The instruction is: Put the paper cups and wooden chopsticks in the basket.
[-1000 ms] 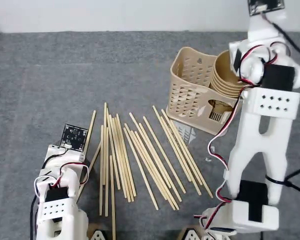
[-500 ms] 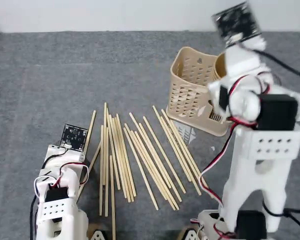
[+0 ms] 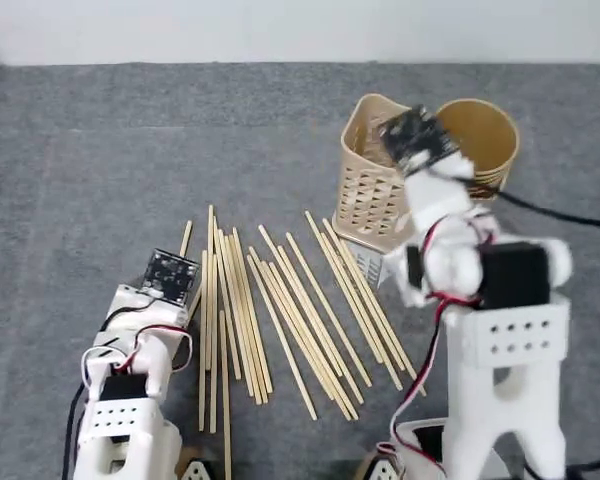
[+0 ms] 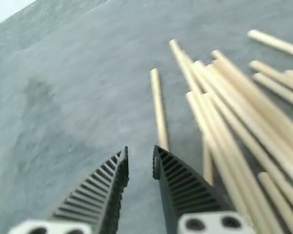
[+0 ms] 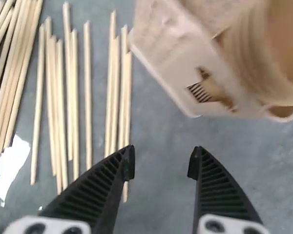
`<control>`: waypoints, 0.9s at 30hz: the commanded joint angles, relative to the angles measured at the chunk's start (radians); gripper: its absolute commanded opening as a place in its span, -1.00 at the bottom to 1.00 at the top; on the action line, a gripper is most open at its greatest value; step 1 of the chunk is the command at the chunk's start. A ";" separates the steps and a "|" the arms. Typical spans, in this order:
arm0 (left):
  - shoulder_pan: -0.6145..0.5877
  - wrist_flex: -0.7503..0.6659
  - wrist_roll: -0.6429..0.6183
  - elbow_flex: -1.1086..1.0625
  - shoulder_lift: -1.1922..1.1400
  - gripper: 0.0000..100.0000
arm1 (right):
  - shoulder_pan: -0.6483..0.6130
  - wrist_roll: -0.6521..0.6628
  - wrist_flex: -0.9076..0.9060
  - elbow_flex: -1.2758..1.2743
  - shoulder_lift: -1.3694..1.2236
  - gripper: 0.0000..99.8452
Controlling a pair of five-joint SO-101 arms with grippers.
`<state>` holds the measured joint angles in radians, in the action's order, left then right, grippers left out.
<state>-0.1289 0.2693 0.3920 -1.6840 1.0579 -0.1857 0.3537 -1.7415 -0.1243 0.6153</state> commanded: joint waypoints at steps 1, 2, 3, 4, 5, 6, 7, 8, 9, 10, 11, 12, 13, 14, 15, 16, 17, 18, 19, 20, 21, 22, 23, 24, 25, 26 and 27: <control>0.028 -0.020 -0.006 0.008 0.000 -0.82 | -0.015 0.008 0.062 -0.127 0.079 -0.59; 0.028 -0.020 -0.005 0.008 0.000 -0.82 | -0.015 0.008 0.087 -0.166 0.091 -0.59; 0.020 -0.017 -0.003 0.008 0.000 -0.82 | -0.018 0.008 0.111 -0.199 0.102 -0.60; 0.015 -0.017 -0.003 0.008 0.000 -0.82 | -0.016 0.008 0.131 -0.233 0.113 -0.60; 0.000 -0.020 -0.003 0.008 0.000 -0.82 | -0.015 0.008 0.147 -0.262 0.124 -0.60; -0.012 -0.023 -0.002 0.013 0.002 -0.82 | -0.018 0.008 0.157 -0.288 0.133 -0.60; -0.018 -0.029 -0.002 0.028 0.002 -0.82 | -0.019 0.006 0.166 -0.313 0.140 -0.59; -0.018 -0.032 -0.002 0.044 0.002 -0.82 | -0.019 0.006 0.179 -0.334 0.147 -0.59; -0.023 -0.031 -0.002 0.064 0.002 -0.82 | -0.021 0.006 0.194 -0.354 0.151 -0.59; -0.025 -0.031 -0.003 0.084 0.002 -0.82 | -0.021 0.006 0.213 -0.373 0.151 -0.59; -0.026 -0.031 -0.011 0.108 0.002 -0.82 | -0.021 0.006 0.237 -0.388 0.145 -0.59; -0.026 -0.031 -0.023 0.127 0.002 -0.82 | -0.021 0.006 0.262 -0.407 0.140 -0.59; -0.026 -0.031 -0.061 0.147 0.002 -0.83 | -0.019 0.006 0.283 -0.427 0.133 -0.59; -0.026 -0.031 -0.115 0.166 0.002 -0.83 | -0.019 0.005 0.302 -0.450 0.122 -0.59; -0.026 -0.031 -0.180 0.188 0.002 -0.83 | -0.019 0.005 0.320 -0.470 0.108 -0.59; -0.028 -0.031 -0.239 0.205 0.002 -0.83 | -0.021 0.005 0.340 -0.485 0.091 -0.59; -0.037 -0.031 -0.293 0.223 0.002 -0.83 | -0.021 0.005 0.360 -0.497 0.071 -0.59; -0.051 -0.031 -0.339 0.237 0.002 -0.83 | -0.028 0.005 0.377 -0.502 0.048 -0.59; -0.061 -0.031 -0.377 0.252 0.002 -0.83 | -0.039 0.005 0.386 -0.508 0.022 -0.59; -0.075 -0.031 -0.411 0.262 0.002 -0.83 | -0.050 0.005 0.394 -0.509 -0.007 -0.59; -0.092 -0.031 -0.433 0.272 0.002 -0.82 | -0.065 0.002 0.397 -0.509 -0.039 -0.59; -0.109 -0.031 -0.443 0.280 0.002 -0.82 | -0.082 -0.017 0.398 -0.503 -0.071 -0.59; -0.135 -0.031 -0.454 0.289 0.002 -0.82 | -0.101 -0.037 0.403 -0.500 -0.105 -0.59; -0.163 -0.031 -0.466 0.295 0.002 -0.82 | -0.120 -0.054 0.418 -0.500 -0.137 -0.59; -0.187 -0.031 -0.486 0.297 0.002 -0.82 | -0.137 -0.066 0.440 -0.499 -0.168 -0.59; -0.207 -0.031 -0.512 0.298 0.002 -0.82 | -0.151 -0.075 0.461 -0.499 -0.199 -0.59; -0.224 -0.031 -0.539 0.297 0.002 -0.82 | -0.162 -0.080 0.484 -0.499 -0.229 -0.59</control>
<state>-0.3038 0.2631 -0.0806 -1.4461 1.0579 -0.3115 0.2984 -1.3119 -0.6398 0.4465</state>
